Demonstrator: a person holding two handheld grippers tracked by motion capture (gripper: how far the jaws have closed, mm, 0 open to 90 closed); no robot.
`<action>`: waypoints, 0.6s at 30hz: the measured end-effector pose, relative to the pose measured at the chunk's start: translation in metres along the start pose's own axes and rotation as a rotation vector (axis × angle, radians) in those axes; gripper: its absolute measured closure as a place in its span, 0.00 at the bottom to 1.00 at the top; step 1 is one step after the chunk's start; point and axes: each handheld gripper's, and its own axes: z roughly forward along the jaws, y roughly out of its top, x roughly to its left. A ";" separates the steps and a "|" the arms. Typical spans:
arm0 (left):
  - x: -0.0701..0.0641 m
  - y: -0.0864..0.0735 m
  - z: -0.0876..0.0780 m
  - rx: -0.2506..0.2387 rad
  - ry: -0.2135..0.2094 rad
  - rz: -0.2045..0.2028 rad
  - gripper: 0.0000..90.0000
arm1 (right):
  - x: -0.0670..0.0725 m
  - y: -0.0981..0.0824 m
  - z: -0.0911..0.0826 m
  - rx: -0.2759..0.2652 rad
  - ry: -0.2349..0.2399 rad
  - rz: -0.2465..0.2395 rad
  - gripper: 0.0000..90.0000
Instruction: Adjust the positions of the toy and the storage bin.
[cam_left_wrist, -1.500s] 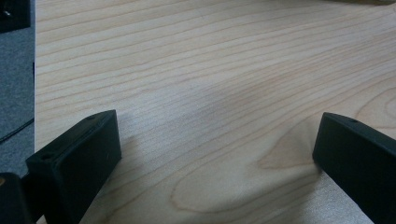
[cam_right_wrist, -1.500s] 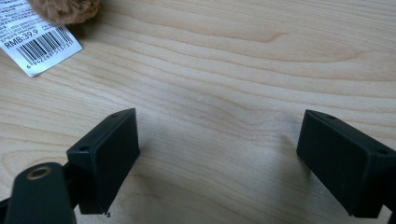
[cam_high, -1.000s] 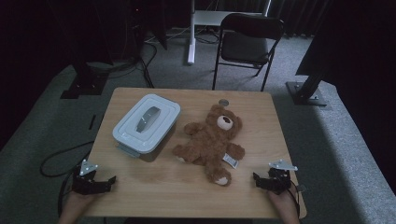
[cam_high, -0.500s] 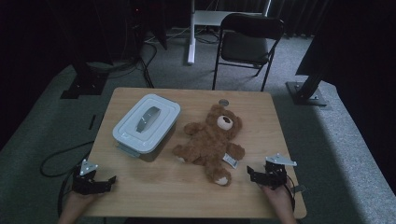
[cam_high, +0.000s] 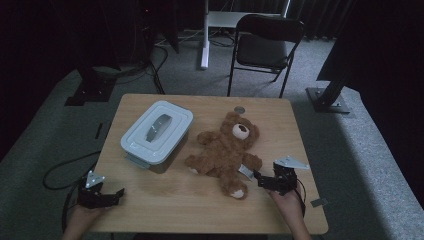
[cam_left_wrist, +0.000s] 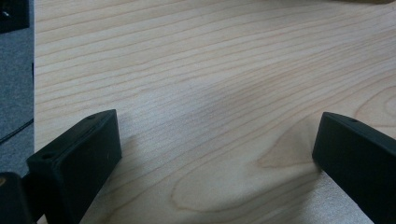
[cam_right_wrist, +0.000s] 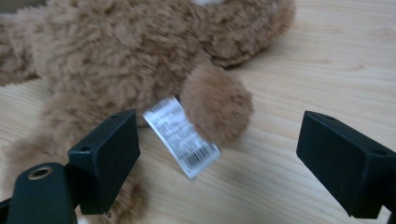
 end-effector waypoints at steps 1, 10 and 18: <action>0.000 0.000 0.000 0.000 0.000 0.000 0.02 | 0.003 0.004 0.002 -0.005 0.004 -0.006 0.14; 0.000 0.000 0.000 0.000 0.003 -0.003 0.02 | 0.022 0.025 0.015 -0.009 0.061 -0.016 0.14; 0.000 0.000 0.000 0.000 0.003 -0.004 0.02 | 0.042 0.042 0.034 0.001 0.115 -0.032 0.14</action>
